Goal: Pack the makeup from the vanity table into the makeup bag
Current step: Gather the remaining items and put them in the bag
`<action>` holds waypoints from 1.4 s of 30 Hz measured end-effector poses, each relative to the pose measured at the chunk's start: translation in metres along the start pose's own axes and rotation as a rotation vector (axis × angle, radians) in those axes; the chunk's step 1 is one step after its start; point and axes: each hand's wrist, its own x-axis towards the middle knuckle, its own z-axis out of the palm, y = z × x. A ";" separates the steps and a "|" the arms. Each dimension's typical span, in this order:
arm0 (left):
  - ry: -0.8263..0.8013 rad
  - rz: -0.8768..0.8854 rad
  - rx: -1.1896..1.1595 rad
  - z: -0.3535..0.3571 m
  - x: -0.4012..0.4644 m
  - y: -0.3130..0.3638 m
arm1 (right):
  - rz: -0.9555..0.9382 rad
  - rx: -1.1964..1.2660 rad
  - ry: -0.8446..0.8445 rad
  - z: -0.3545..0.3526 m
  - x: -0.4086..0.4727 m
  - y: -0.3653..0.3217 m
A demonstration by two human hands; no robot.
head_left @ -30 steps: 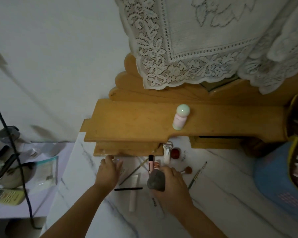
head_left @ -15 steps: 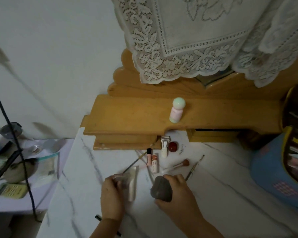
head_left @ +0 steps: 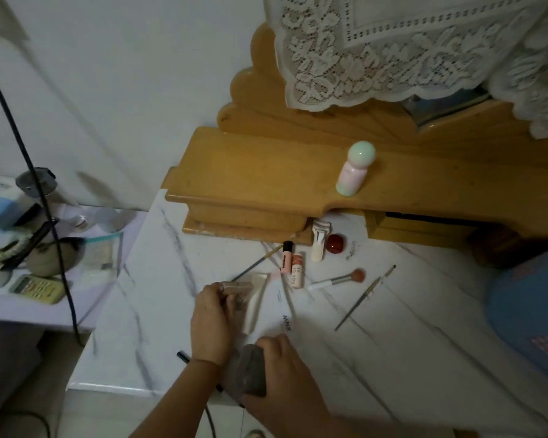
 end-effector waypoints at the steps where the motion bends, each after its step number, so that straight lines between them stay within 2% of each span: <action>1: 0.003 0.003 0.001 0.000 0.000 -0.001 | 0.003 0.009 -0.018 0.010 0.002 -0.003; 3: 0.009 0.006 0.005 0.001 0.001 -0.003 | 0.020 -0.010 -0.037 0.030 0.005 -0.006; 6: 0.017 -0.003 -0.035 0.001 0.002 -0.004 | -0.010 -0.040 0.105 0.046 0.011 -0.004; 9: 0.025 -0.041 -0.129 -0.002 0.003 -0.002 | 0.008 -0.066 0.087 0.048 0.013 -0.001; 11: 0.002 -0.081 -0.197 -0.006 0.004 -0.001 | -0.007 -0.111 0.175 0.048 0.015 0.004; 14: -0.059 -0.099 -0.237 -0.019 0.009 -0.002 | -0.022 -0.168 0.288 0.041 0.018 0.009; 19: -0.197 -0.141 -0.285 -0.047 0.002 -0.007 | -0.008 -0.275 0.352 0.022 0.024 0.014; 24: -0.356 -0.278 -0.382 -0.043 -0.016 -0.003 | 0.074 -0.150 0.397 0.012 0.033 0.017; 28: -0.359 -0.367 -0.410 -0.042 -0.014 -0.001 | 0.137 0.025 0.323 -0.002 0.025 0.019; 32: -0.355 -0.210 -0.287 -0.050 -0.012 0.005 | 0.117 0.144 0.314 -0.014 0.015 0.017; 34: -0.382 -0.167 -0.262 -0.052 -0.016 0.011 | 0.071 0.147 0.287 -0.020 0.014 0.012; 39: -0.591 -0.240 -0.374 -0.052 -0.027 0.027 | -0.064 0.071 0.189 -0.021 0.022 -0.007; 40: -0.592 -0.237 -0.383 -0.052 -0.028 0.028 | -0.066 0.065 0.174 -0.021 0.024 -0.009; 42: -0.490 -0.276 -0.430 -0.056 -0.026 0.026 | -0.004 0.034 0.166 -0.020 0.027 -0.007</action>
